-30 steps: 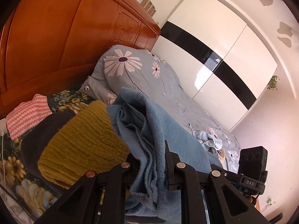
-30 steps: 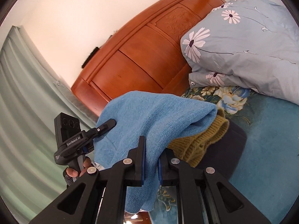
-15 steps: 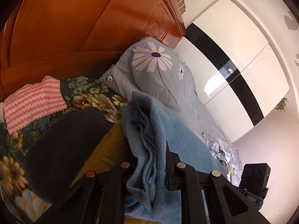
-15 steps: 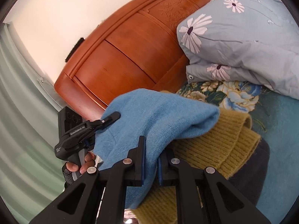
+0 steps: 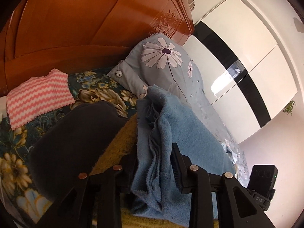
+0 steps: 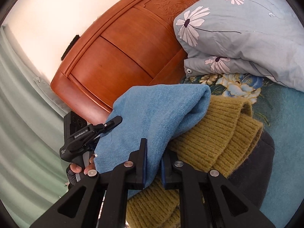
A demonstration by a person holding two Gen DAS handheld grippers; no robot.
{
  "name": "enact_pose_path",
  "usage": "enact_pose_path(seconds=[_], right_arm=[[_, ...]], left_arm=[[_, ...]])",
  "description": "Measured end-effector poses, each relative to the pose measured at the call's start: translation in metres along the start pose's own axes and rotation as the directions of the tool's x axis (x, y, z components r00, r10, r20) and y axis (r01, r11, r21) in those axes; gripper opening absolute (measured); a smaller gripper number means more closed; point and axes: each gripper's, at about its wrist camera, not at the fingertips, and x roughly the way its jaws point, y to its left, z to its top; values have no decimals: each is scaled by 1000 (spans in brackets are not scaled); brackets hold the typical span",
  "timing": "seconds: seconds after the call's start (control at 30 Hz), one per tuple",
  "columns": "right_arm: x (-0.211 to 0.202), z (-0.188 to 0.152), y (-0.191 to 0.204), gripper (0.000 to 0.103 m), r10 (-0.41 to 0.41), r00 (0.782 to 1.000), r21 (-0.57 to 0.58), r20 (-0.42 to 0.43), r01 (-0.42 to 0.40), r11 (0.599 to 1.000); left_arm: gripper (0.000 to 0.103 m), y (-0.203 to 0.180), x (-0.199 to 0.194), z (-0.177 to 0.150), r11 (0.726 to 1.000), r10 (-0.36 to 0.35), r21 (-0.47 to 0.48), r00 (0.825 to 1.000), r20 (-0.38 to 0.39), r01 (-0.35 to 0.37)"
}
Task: Fold clothes
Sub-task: 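Carry the folded sweater with both grippers toward the clothes stack by the headboard, then lower the sweater onto the olive knit on the stack and open both grippers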
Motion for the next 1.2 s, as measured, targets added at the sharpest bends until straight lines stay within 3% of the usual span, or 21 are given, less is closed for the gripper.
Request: enact_pose_path(seconds=[0.17,0.33,0.53,0.67,0.9,1.2], right_arm=[[-21,12,2,24,-61,998,-44,16,61,997],[-39,27,9,24,-108,993,-88,36,111,990],[-8,48,40,24,-115,993,-164,19,117,980],[16,49,48,24,-181,983,-213,13,180,960],[39,43,27,24,-243,970,-199,-22,233,952],[27,40,39,24,-249,969,-226,2,243,943]], left_arm=[[54,2,-29,5,995,98,1,994,41,-98],[54,-28,-55,5,984,149,81,981,127,-160],[56,-97,-38,-7,946,118,287,986,119,-148],[56,-98,-12,-17,911,215,343,974,73,-227],[56,-73,4,-26,925,224,304,973,51,-228],[57,-84,-9,-30,934,209,274,973,97,-228]])
